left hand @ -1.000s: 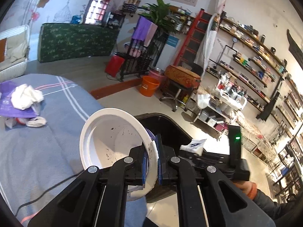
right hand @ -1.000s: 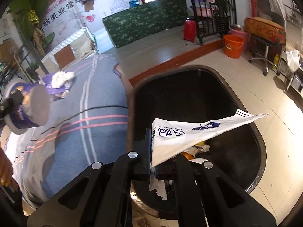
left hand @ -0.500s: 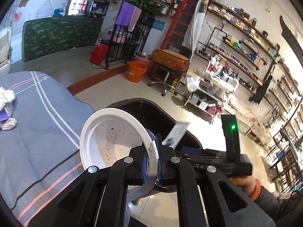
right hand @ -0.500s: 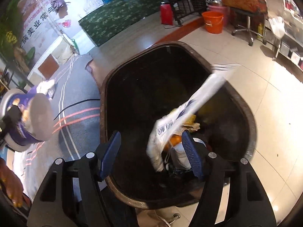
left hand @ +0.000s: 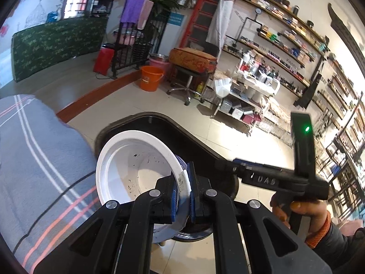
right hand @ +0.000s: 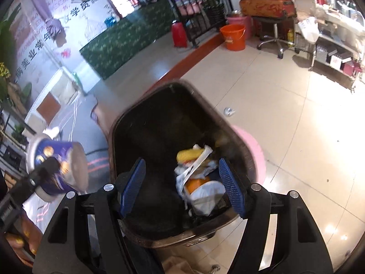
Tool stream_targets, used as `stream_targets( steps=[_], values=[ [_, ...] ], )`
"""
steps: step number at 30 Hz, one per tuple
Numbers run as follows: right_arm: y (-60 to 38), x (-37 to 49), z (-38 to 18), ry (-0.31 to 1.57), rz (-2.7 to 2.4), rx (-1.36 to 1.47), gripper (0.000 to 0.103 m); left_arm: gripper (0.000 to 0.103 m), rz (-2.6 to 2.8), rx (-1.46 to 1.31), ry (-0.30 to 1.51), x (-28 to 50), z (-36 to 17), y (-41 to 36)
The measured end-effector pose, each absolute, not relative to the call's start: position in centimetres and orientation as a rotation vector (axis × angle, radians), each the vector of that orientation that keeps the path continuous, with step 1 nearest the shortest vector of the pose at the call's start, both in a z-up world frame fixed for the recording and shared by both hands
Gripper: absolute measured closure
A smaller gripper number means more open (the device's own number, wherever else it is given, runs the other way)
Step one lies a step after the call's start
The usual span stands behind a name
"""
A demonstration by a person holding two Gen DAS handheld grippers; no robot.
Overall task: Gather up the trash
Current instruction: 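Open the right tool to drop the wrapper into the bin while the left tool drops the cup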
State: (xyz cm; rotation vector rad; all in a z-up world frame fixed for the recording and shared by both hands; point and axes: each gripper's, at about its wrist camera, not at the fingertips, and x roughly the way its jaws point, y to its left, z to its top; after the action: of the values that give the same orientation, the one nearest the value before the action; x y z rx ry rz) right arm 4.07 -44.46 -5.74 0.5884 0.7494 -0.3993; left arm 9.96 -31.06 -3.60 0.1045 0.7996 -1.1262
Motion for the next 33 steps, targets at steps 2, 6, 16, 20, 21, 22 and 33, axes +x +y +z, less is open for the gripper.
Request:
stream_targets(
  steps=[2, 6, 16, 20, 21, 22, 33],
  values=[
    [-44.7, 3.6, -5.1, 0.718, -0.433, 0.574, 0.035, 0.094, -1.140, 0.120, 0.810, 9.8, -3.9, -31.9],
    [-45.5, 3.0, -4.6, 0.697, -0.482, 0.558, 0.033, 0.094, -1.168, 0.131, 0.842, 9.6, -4.8, -33.7],
    [-47.1, 1.8, -5.4, 0.701, -0.513, 0.599, 0.033, 0.094, -1.196, 0.191, 0.950, 9.6, -6.6, -36.4],
    [-47.1, 1.8, -5.6, 0.699, -0.514, 0.609, 0.033, 0.077, -1.169, 0.261, 0.997, 9.4, -7.0, -37.6],
    [-47.1, 1.8, -5.7, 0.698, -0.514, 0.609, 0.033, 0.052, -1.164, 0.268, 1.014, 9.5, -7.0, -37.9],
    [-47.2, 1.8, -5.6, 0.695, -0.516, 0.610, 0.033, 0.034, -1.162, 0.261, 1.023, 9.5, -7.0, -37.9],
    [-47.7, 1.3, -5.7, 0.685, -0.534, 0.636, 0.031, 0.015, -1.107, 0.283, 1.047, 10.0, -6.5, -36.4]
  ],
)
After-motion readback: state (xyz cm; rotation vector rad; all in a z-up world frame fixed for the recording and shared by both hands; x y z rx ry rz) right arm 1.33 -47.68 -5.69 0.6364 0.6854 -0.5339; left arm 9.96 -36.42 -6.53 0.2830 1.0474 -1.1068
